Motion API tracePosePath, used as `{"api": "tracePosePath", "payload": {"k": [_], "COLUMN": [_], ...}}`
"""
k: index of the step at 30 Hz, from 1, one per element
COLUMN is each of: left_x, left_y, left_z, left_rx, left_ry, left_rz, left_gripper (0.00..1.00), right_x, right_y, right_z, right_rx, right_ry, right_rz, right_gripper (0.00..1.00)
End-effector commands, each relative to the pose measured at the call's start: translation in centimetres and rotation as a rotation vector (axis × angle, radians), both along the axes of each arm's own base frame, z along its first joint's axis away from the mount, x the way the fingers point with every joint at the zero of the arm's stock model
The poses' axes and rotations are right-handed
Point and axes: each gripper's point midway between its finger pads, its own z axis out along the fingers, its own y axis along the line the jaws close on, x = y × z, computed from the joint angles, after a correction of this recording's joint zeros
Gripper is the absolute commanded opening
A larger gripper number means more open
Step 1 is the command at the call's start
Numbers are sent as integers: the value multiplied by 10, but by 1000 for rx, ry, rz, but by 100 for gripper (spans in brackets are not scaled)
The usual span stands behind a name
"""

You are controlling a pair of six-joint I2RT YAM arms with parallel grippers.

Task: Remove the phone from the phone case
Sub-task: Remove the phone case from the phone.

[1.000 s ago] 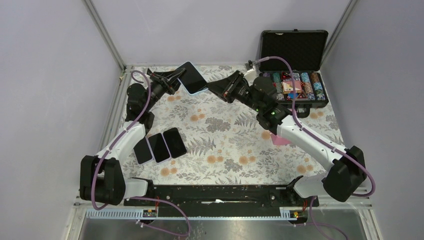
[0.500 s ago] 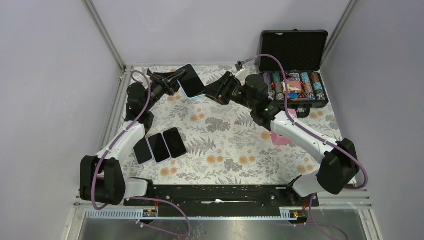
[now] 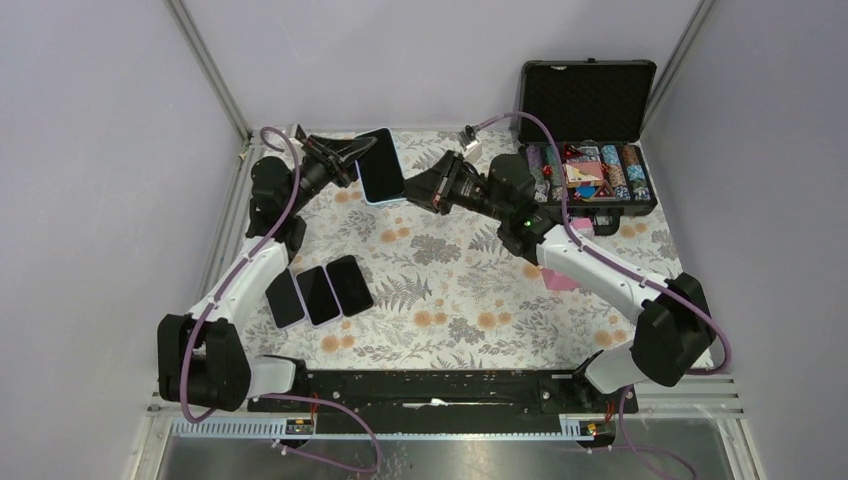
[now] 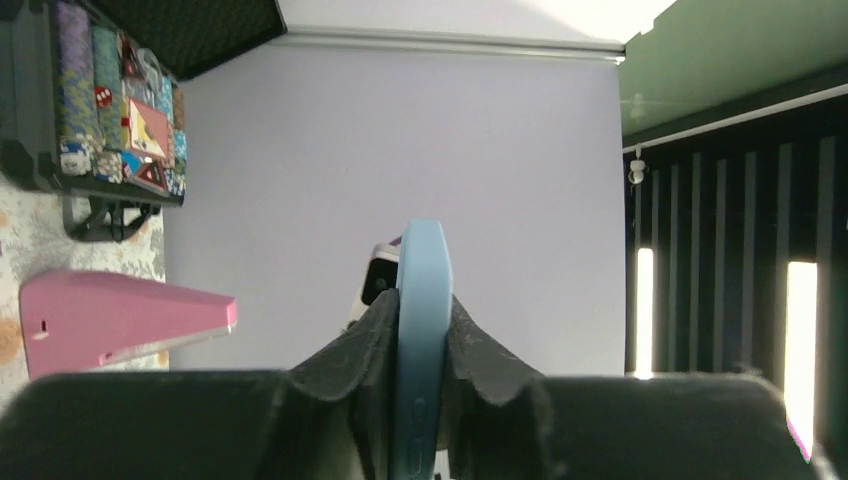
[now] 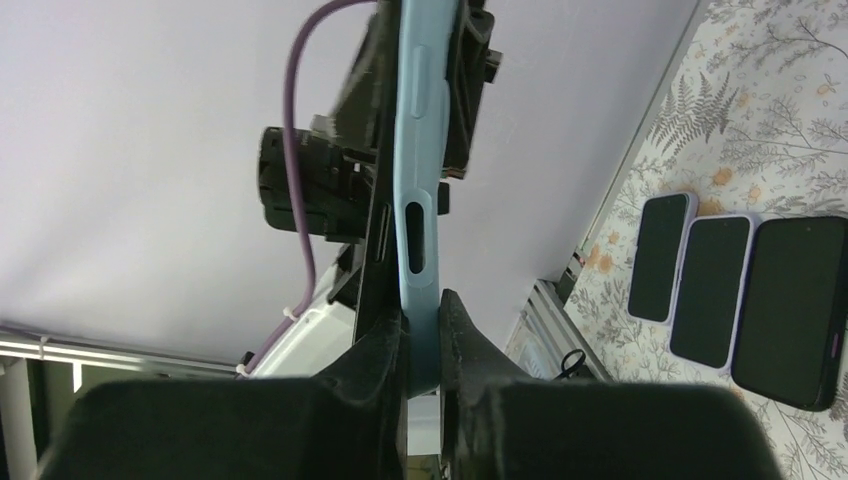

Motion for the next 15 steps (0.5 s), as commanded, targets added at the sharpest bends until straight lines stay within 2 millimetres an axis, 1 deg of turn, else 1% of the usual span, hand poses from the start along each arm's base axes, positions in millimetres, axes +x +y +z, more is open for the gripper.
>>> {"api": "tracePosePath", "payload": {"k": [1,3,6,8,9,13,15], "left_x": [-51,-54,-56,-56,-56,-55,-54], "left_y": [-24,-26,-28,-28,-28,-26,-19], "left_z": [53,51,49,48,47,37,33], "left_rx": [65,97,135,153,163,210,219], "left_ry": [-222,-240,-273,-295,-308,-326,-332], "left_rz": [-159,-175,-191,-193,-192,-236,-257], "left_gripper": [28,46,60,65,65,65,64], "right_x": [-11,-10,-12,-14,-14,-12,-10], "right_y": [0,-5,-11,-16,-20,-33,-42], "right_z": [4,11,23,29,31,40,39], "right_rx": [29,68,120,141,151,176,165], "right_ry": [-43,-38,-34,-42,-43,-52,-49], "right_rz": [38,34,53,58,50,57,57], "right_gripper": [0,0,0,0,0,0,0]}}
